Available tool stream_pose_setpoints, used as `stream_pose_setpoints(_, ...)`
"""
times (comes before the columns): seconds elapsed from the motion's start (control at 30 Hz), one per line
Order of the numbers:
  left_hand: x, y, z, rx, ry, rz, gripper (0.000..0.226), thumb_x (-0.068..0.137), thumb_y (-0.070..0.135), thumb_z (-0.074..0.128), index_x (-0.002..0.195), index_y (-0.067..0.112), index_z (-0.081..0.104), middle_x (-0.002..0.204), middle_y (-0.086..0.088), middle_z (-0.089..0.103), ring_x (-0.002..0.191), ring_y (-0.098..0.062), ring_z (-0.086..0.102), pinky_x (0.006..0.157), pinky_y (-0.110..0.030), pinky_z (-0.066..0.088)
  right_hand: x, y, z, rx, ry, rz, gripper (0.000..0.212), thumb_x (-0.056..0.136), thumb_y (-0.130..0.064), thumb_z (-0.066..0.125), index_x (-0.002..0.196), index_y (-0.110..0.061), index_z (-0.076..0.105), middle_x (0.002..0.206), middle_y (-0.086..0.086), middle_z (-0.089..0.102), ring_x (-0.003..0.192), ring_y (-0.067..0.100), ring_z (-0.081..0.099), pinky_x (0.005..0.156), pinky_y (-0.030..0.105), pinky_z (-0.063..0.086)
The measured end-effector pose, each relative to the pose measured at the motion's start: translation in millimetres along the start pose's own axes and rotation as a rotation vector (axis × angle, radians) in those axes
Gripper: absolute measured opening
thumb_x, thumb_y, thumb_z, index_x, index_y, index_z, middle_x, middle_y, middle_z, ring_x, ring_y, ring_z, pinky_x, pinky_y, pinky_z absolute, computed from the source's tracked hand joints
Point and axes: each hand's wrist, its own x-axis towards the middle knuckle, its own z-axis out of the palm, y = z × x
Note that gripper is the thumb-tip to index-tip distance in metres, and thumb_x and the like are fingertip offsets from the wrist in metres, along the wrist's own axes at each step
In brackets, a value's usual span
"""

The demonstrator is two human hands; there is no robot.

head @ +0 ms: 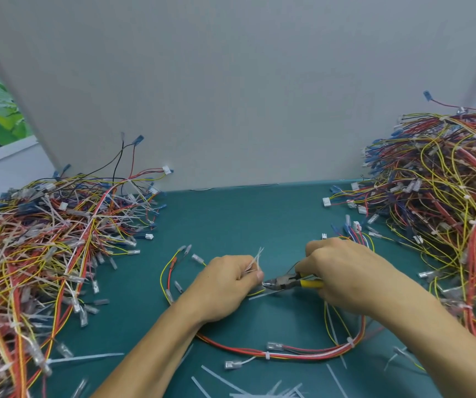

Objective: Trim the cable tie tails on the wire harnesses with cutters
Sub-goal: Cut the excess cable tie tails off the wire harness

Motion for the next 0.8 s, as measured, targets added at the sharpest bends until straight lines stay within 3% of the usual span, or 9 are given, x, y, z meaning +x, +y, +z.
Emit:
stream_pose_setpoints(0.2, -1, 0, 0, -0.011, -0.004, -0.004, 0.015, 0.090, 0.028, 0.060, 0.077, 0.018, 0.059, 0.049, 0.011, 0.042, 0.053, -0.005, 0.039, 0.059, -0.030, 0.034, 1, -5, 1, -0.028, -0.010, -0.020, 0.028, 0.082, -0.006, 0.050, 0.098, -0.027, 0.059, 0.085, -0.007, 0.033, 0.097, 0.030, 0.056, 0.064, 0.035, 0.041)
stream_pose_setpoints(0.53, 0, 0, 1, -0.016, -0.013, -0.004, 0.015, 0.089, 0.028, 0.061, 0.077, 0.019, 0.060, 0.052, 0.010, 0.044, 0.056, -0.007, 0.040, 0.062, -0.031, 0.038, 2, -3, 8, 0.002, -0.033, -0.040, 0.025, 0.080, -0.003, 0.050, 0.088, -0.027, 0.054, 0.079, -0.007, 0.031, 0.094, 0.029, 0.056, 0.069, 0.036, 0.049)
stream_pose_setpoints(0.7, 0, 0, 1, -0.002, -0.014, -0.014, 0.017, 0.089, 0.029, 0.061, 0.077, 0.017, 0.058, 0.053, 0.010, 0.044, 0.058, -0.011, 0.041, 0.065, -0.034, 0.043, 2, -3, 11, -0.024, -0.017, -0.036, 0.021, 0.077, -0.006, 0.050, 0.080, -0.026, 0.046, 0.080, -0.005, 0.039, 0.091, 0.031, 0.058, 0.064, 0.035, 0.045)
stream_pose_setpoints(0.8, 0, 0, 1, -0.011, -0.012, -0.017, 0.017, 0.089, 0.028, 0.060, 0.076, 0.018, 0.058, 0.050, 0.011, 0.043, 0.056, -0.010, 0.040, 0.063, -0.033, 0.040, 2, -5, 13, -0.056, -0.004, -0.010, 0.020, 0.076, -0.008, 0.050, 0.087, -0.024, 0.054, 0.089, -0.002, 0.052, 0.091, 0.032, 0.059, 0.061, 0.033, 0.040)
